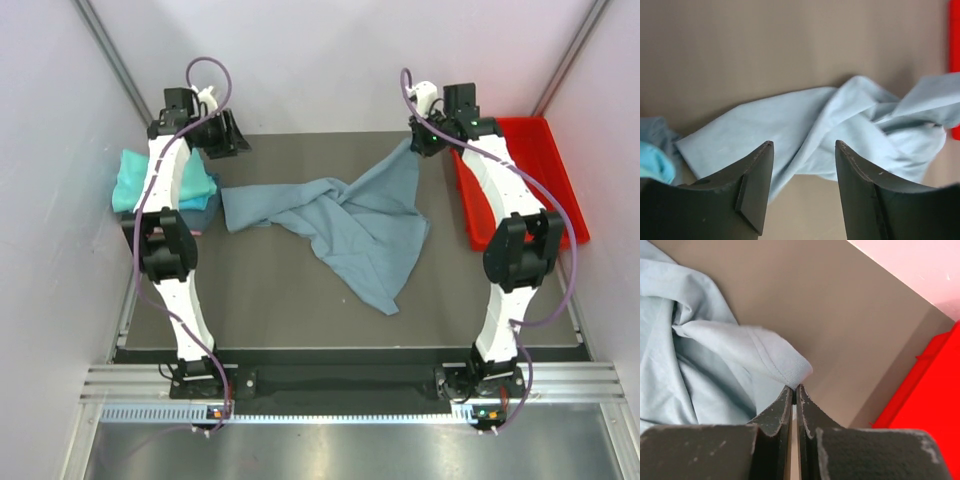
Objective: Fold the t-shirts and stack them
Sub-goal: Flatten the tshirt out
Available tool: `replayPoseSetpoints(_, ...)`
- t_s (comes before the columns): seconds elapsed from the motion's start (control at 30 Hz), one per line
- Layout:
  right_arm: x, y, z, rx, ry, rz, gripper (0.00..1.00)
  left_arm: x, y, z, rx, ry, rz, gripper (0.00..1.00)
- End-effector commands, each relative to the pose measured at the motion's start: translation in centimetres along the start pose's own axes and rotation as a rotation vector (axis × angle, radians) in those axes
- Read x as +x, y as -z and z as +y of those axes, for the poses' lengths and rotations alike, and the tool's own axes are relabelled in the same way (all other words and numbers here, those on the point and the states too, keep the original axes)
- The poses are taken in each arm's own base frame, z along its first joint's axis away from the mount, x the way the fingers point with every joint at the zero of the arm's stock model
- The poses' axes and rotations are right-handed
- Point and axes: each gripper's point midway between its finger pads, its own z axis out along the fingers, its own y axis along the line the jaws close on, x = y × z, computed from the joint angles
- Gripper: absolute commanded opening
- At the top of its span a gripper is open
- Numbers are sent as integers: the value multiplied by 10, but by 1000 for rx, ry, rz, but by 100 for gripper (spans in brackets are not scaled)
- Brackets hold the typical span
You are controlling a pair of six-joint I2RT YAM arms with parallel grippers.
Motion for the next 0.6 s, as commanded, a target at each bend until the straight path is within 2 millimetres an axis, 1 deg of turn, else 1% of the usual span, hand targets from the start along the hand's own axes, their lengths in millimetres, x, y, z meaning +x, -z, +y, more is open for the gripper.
replayPoseSetpoints(0.0, 5, -1, -3, 20, -5, 1, 0, 16, 2, 11, -105, -67, 59, 57)
replayPoseSetpoints(0.07, 5, -3, 2, 17, -1, 4, 0, 34, 7, 10, -107, -33, 104, 55)
replayPoseSetpoints(0.1, 6, -2, 4, 13, 1, 4, 0, 51, 6, 14, -115, -6, 148, 54)
replayPoseSetpoints(0.13, 5, -4, 9, 2, 6, 4, 0, 61, 13, 13, -123, 13, 176, 52)
replayPoseSetpoints(0.17, 4, -5, 11, 1, 8, 4, 0, 70, 15, 14, -126, 27, 199, 50)
replayPoseSetpoints(0.2, 3, -7, 12, -4, 9, 2, 0, 89, 15, 17, -130, 55, 248, 49)
replayPoseSetpoints(0.27, 2, -10, 16, -16, 6, 0, 0, 106, 20, 21, -150, 86, 292, 49)
replayPoseSetpoints(0.3, 1, -13, 17, -19, 6, 1, 0, 123, 19, 26, -167, 108, 329, 50)
replayPoseSetpoints(0.37, 0, -18, 22, -29, 7, 1, 0, 137, 19, 33, -205, 136, 366, 52)
replayPoseSetpoints(0.4, -2, -20, 24, -34, 10, -1, 0, 150, 20, 39, -225, 156, 400, 52)
replayPoseSetpoints(0.47, -4, -23, 29, -45, 14, -3, 0, 163, 22, 50, -267, 184, 429, 53)
replayPoseSetpoints(0.57, -5, -28, 34, -57, 17, -3, 0, 169, 22, 60, -305, 221, 441, 53)
